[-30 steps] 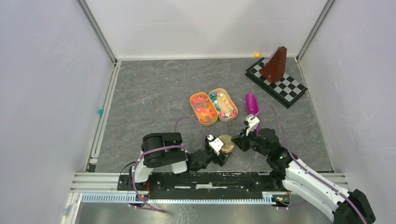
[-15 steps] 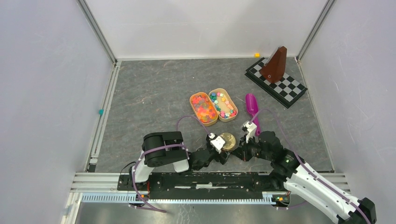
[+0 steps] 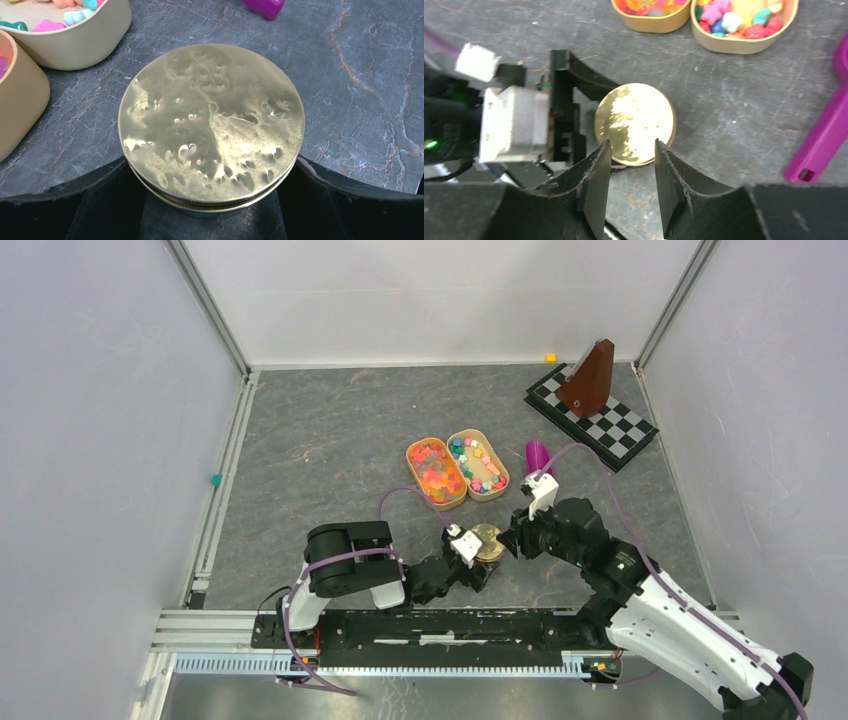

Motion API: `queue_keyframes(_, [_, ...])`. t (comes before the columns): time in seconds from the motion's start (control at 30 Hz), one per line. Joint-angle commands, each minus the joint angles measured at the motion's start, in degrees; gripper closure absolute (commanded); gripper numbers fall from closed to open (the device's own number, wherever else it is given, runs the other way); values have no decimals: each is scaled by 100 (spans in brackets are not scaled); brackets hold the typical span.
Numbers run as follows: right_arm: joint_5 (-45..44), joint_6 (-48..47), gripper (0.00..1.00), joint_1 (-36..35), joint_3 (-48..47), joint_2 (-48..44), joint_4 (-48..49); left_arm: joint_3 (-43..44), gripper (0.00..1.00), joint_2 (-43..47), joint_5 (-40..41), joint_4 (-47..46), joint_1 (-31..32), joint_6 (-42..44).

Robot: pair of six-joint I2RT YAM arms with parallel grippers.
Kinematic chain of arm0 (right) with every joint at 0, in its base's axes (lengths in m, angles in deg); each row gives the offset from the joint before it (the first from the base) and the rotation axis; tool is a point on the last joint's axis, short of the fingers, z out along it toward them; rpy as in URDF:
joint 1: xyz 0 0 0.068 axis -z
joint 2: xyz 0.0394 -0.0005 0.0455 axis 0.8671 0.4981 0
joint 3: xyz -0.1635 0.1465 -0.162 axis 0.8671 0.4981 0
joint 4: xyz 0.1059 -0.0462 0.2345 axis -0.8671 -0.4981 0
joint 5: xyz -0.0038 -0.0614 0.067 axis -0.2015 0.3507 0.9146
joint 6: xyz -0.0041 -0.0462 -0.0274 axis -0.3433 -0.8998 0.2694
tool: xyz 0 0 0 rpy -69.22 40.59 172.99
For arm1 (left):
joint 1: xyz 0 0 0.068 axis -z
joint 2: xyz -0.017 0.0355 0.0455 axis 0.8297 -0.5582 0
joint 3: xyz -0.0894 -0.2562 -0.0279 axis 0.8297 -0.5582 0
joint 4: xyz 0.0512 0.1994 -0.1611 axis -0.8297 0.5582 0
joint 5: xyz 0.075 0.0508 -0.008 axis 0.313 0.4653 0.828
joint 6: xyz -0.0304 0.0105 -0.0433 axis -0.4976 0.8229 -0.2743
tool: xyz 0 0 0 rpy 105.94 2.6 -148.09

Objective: Pack the candies
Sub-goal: Screw the bottle lid onto the packing bottle.

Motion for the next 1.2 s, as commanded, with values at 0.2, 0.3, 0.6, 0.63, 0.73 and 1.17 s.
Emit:
queue_keyframes(0.2, [-220, -776, 57, 78, -353, 1598, 1416, -331, 31, -297, -163, 1318, -56, -306])
queue_keyframes(0.3, [-5, -868, 59, 201, -368, 1979, 1728, -349, 31, -279, -197, 1318, -57, -306])
queue_keyframes(0.6, [548, -989, 63, 556, -99, 2602, 2246, -377, 31, -289, -287, 1256, -57, -323])
queue_keyframes(0.63, [645, -989, 64, 590, -65, 2621, 2271, -369, 32, -290, -295, 1264, -58, -323])
queue_keyframes(0.73, [744, -985, 65, 627, 59, 2621, 2256, -359, 32, -280, -305, 1300, -56, -323])
queue_keyframes(1.17, [1082, -881, 75, 641, 816, 2192, 2007, -335, 32, -262, -291, 1329, -65, -323])
